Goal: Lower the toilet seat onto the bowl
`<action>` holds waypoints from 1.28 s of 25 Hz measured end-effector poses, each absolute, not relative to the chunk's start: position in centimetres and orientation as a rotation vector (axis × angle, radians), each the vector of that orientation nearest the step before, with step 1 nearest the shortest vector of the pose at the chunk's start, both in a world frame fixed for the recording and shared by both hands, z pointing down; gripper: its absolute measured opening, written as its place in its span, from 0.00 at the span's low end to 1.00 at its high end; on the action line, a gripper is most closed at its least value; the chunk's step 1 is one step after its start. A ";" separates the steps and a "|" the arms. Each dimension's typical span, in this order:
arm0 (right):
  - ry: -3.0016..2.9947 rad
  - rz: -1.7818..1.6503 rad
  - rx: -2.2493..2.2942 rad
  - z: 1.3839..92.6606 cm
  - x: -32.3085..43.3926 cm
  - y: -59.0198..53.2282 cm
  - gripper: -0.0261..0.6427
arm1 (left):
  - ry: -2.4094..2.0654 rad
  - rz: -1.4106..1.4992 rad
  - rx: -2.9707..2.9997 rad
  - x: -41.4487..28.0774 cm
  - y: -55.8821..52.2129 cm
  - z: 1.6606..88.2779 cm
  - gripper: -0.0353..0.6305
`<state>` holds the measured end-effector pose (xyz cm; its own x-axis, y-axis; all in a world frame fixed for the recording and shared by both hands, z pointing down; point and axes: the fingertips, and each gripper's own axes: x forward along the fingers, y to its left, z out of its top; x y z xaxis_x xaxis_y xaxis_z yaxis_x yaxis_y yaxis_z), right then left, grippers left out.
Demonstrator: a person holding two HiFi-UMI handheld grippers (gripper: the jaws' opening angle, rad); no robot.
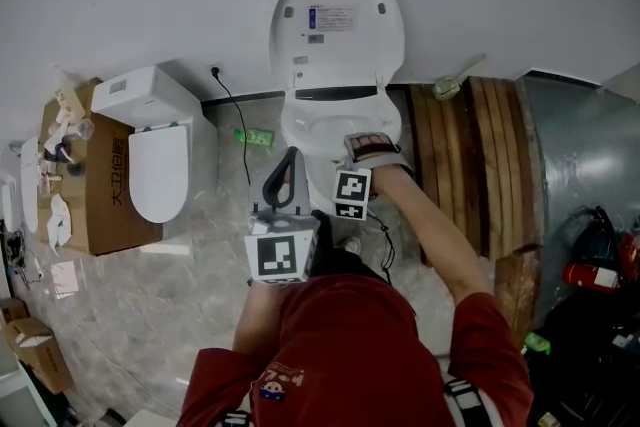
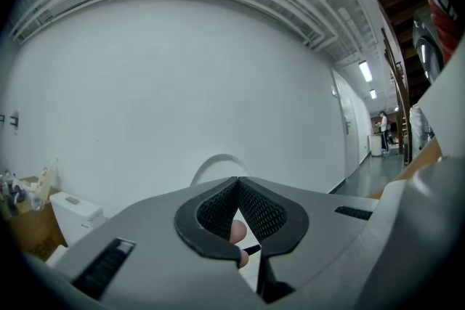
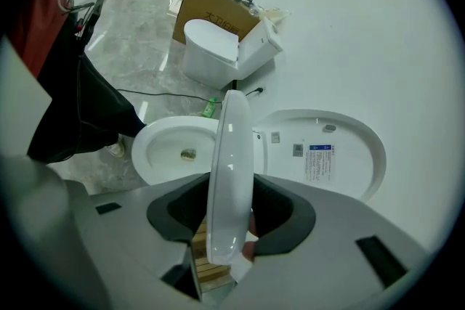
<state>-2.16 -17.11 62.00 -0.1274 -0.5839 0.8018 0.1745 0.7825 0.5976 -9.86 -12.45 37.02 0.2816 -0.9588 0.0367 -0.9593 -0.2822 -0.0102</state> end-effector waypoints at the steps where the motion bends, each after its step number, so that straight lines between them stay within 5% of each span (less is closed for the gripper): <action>1: -1.574 -0.668 0.333 62.5 -2.1 -16.6 0.30 | -1.875 0.059 2.496 -9.9 -12.2 37.3 0.07; 32: -1.602 -0.593 0.269 70.6 -1.2 -9.5 0.29 | -1.888 0.276 2.293 -15.5 -8.0 46.9 0.07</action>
